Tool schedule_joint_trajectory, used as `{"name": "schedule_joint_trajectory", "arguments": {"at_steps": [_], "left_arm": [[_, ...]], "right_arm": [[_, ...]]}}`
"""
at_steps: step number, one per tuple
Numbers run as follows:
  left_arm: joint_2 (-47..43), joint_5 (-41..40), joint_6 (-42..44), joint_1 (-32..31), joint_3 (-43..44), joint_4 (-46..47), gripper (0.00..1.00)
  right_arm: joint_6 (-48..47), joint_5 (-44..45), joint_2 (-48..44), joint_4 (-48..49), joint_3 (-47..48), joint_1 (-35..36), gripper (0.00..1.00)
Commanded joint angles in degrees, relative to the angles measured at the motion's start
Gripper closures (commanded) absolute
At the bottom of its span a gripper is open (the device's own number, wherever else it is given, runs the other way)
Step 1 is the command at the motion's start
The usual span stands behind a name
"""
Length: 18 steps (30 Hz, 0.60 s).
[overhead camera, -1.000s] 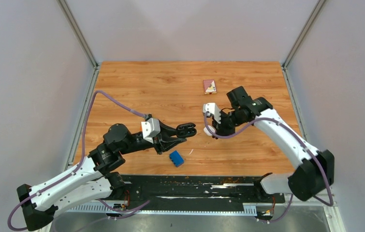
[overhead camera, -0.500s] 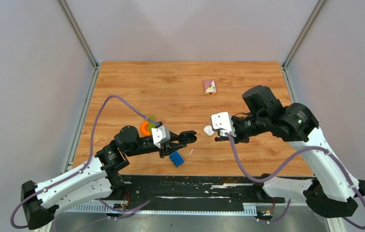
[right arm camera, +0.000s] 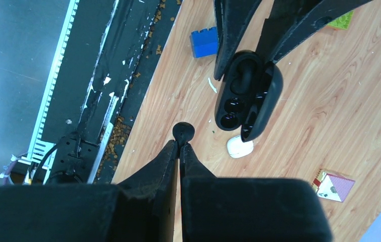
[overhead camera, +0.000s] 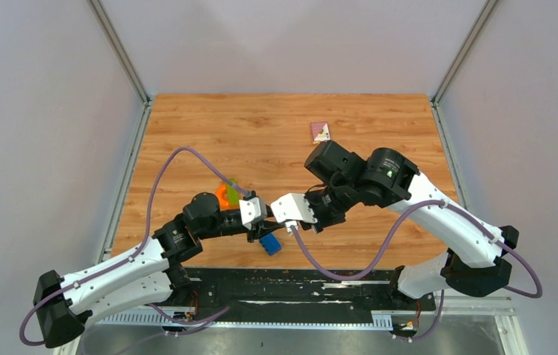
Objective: Insert the wireless bluetooth earbuds into the charging case
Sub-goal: Place the earbud in the charging case.
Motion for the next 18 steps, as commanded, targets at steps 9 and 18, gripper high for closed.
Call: {"name": "schedule_joint_trajectory", "arguments": {"at_steps": [9,18], "left_arm": [[-0.86,4.34,0.33,-0.19,-4.4,8.46,1.0],[-1.43,6.61,0.39,-0.19,-5.08,9.67,1.0]], "right_arm": [[1.16,3.11,3.74,0.23,6.29,1.15,1.0],[1.43,3.22,6.12,-0.7,6.2,1.49,1.0]]}}
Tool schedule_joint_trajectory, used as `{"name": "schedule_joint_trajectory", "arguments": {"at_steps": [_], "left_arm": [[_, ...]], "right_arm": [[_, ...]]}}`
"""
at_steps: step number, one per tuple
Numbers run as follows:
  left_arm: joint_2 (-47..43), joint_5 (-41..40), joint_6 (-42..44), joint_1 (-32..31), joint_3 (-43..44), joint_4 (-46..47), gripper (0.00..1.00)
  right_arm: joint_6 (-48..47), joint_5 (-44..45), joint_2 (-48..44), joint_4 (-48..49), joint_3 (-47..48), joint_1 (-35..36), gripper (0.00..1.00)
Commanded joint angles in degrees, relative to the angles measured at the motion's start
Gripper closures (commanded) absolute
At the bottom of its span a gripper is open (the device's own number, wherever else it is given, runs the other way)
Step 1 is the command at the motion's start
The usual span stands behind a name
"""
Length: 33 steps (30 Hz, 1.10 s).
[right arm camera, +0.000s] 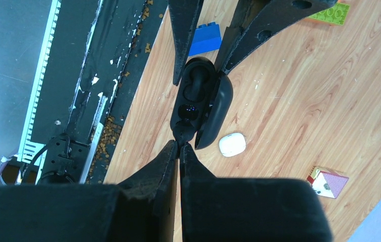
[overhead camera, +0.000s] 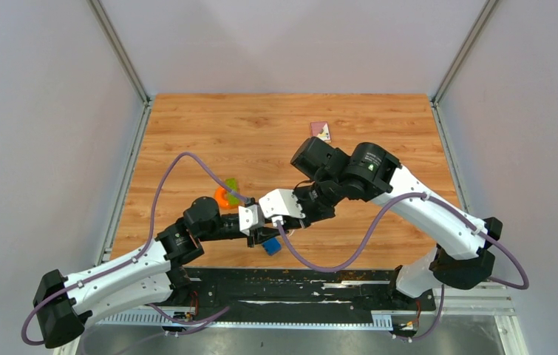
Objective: Insert the wireless bluetooth earbuds into the charging case
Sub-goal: Place the earbud in the charging case.
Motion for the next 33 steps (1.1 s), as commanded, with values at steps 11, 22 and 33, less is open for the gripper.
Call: {"name": "schedule_joint_trajectory", "arguments": {"at_steps": [11,22,33], "left_arm": [[-1.4,2.25,0.47,-0.19,-0.67,3.86,1.0],[-1.7,2.35,-0.44,-0.18,-1.07,5.54,1.0],[-2.05,2.94,-0.62,-0.15,-1.29,6.05,1.0]], "right_arm": [[2.3,-1.32,2.17,-0.67,1.98,0.43,1.0],[3.43,-3.0,1.93,-0.23,1.69,0.49,1.0],[3.77,-3.57,1.36,0.99,-0.22,0.49,0.99]]}}
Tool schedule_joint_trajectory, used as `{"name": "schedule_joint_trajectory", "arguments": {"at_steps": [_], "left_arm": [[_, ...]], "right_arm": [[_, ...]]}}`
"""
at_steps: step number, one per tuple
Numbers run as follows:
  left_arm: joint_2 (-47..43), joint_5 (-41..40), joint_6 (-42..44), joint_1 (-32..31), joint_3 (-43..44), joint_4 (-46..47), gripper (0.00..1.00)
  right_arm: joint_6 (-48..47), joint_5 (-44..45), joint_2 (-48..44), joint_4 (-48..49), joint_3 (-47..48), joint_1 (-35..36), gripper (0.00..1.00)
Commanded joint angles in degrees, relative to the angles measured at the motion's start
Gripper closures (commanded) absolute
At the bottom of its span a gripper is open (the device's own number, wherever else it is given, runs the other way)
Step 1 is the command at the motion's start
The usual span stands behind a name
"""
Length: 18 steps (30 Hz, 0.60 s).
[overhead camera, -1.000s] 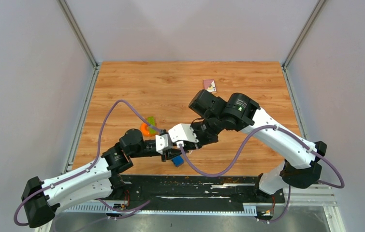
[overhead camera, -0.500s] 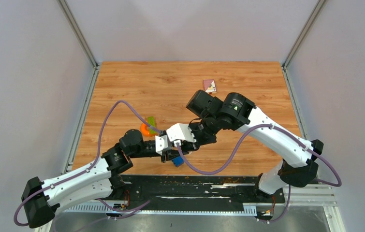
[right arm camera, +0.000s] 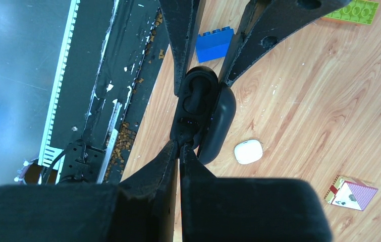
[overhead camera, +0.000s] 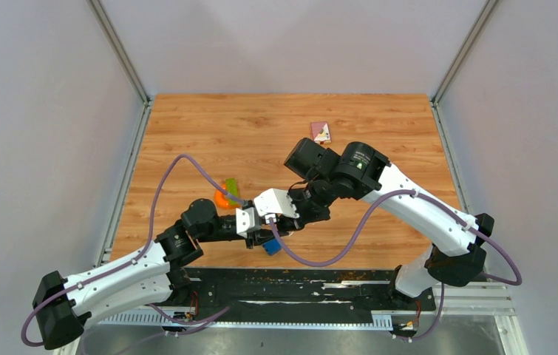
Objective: Insert the wireless bluetooth earbuds into the charging case
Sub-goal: Place the earbud in the charging case.
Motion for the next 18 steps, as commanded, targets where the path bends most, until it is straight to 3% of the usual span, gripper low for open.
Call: {"name": "schedule_joint_trajectory", "arguments": {"at_steps": [1,18], "left_arm": [[-1.11,1.11,-0.35,-0.17,0.08,3.36,1.0],[-1.58,1.64,-0.57,-0.15,-0.17,3.74,1.0]], "right_arm": [[0.9,-1.43,-1.02,1.16,-0.04,0.47,0.99],[2.17,-1.77,-0.11,2.74,0.1,0.47,0.96]]}}
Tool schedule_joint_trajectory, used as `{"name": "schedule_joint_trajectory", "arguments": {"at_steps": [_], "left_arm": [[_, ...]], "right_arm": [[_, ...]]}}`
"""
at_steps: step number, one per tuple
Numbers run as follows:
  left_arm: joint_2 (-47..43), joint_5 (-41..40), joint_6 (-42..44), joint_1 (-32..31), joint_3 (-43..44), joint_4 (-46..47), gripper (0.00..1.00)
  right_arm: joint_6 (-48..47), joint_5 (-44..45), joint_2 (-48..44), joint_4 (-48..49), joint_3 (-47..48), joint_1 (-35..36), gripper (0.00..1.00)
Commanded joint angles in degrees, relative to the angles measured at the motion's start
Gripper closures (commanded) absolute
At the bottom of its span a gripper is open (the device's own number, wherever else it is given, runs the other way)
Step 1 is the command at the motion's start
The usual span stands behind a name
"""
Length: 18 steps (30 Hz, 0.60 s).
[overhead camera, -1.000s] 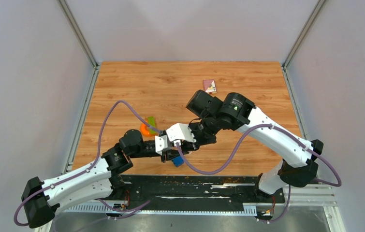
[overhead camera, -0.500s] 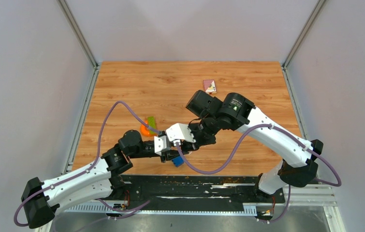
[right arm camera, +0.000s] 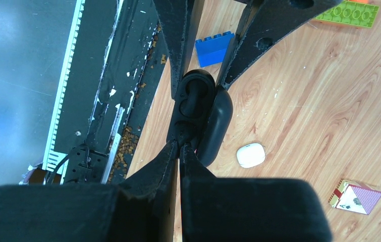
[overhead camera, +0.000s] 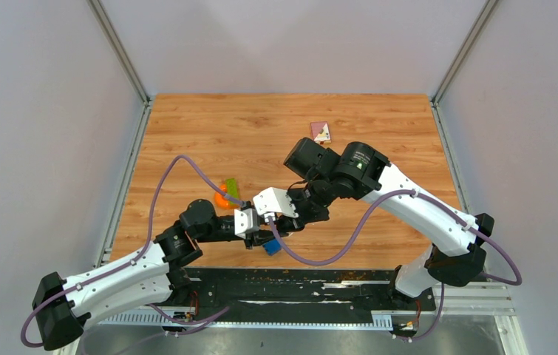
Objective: Insert the wireless bluetooth earbuds into the charging case
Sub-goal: Place the earbud in the charging case.
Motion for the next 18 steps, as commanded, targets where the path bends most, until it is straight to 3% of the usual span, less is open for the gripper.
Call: {"name": "schedule_joint_trajectory", "arguments": {"at_steps": [1,5,10,18], "left_arm": [[-1.12,0.74,-0.62,-0.14,0.02,3.28,1.0],[-1.43,0.51,-0.58,-0.15,-0.07,3.28,1.0],[-1.25,0.44,-0.48,-0.19,-0.07,2.93,1.0],[-0.85,0.15,-0.63,-0.19,0.1,2.62,1.0]], "right_arm": [[0.95,-0.7,-0.07,2.15,-0.04,0.42,0.96],[0.83,0.28,-0.22,2.23,-0.88,0.47,0.94],[1.44,1.23,-0.83,2.71,-0.26,0.47,0.84],[1.69,0.29,-2.04,1.96,1.92,0.4,0.83]]}}
